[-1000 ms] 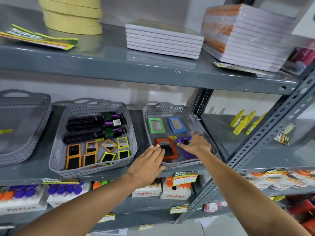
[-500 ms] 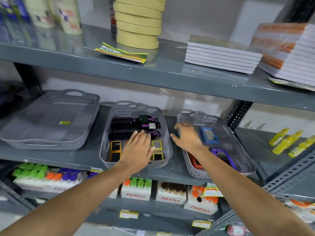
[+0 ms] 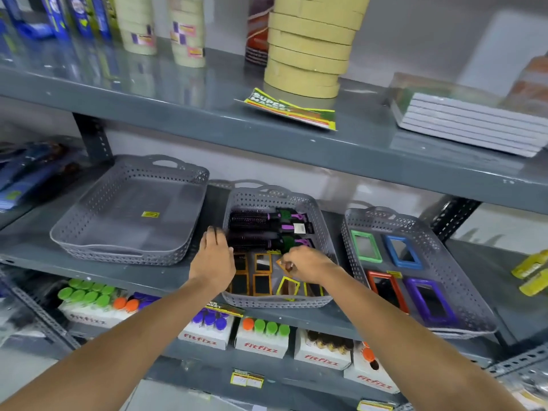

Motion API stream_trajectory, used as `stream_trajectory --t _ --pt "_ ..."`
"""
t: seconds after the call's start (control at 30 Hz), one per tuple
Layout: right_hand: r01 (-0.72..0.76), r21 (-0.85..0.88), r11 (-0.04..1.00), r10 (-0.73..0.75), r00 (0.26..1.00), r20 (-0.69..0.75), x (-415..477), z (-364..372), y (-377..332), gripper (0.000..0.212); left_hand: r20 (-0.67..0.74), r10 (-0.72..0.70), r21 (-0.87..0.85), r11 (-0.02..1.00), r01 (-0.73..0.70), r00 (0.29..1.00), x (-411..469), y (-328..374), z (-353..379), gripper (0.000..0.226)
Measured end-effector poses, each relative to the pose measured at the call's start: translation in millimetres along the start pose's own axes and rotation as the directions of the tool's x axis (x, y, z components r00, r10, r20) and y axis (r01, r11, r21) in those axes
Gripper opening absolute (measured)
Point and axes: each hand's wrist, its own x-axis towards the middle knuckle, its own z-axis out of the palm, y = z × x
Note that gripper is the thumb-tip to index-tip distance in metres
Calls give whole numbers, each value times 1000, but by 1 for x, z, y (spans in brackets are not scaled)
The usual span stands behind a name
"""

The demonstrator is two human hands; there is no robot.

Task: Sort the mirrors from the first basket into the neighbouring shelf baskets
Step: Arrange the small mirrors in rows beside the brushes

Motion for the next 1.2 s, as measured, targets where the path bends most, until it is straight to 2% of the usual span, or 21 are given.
stream_trajectory --t 0.17,0.57,0.7,0.77,0.83,0.9,1.0,1.13,1.2 --pt "-47 53 997 48 999 -6 7 4 0 16 80 -6 -139 990 17 997 2 -1 -1 45" --pt "-81 210 974 97 993 -69 13 12 0 30 89 18 -167 986 -3 996 7 -7 -3 41" --pt "-55 346 937 143 961 -235 5 7 3 33 102 29 -167 986 -11 994 11 -12 -3 48" --pt "-38 295 955 103 973 -209 -2 4 4 43 90 80 -100 992 -71 993 13 -15 -2 52" --pt "-37 167 985 53 994 -91 -8 6 0 51 72 166 27 985 -168 983 17 -17 1 55" --pt "-32 59 998 35 998 -44 -9 13 -5 38 79 215 143 964 -224 974 21 -18 3 58" --pt "-20 38 999 23 996 -90 -7 20 -9 22 136 255 253 925 -282 957 26 -19 5 56" --pt "41 86 995 -31 993 -112 -8 22 -7 22 169 277 278 907 -315 946 32 -24 4 56" --pt "61 90 994 -50 992 -118 -7 22 -6 14 179 289 275 903 -330 940 33 -25 4 57"
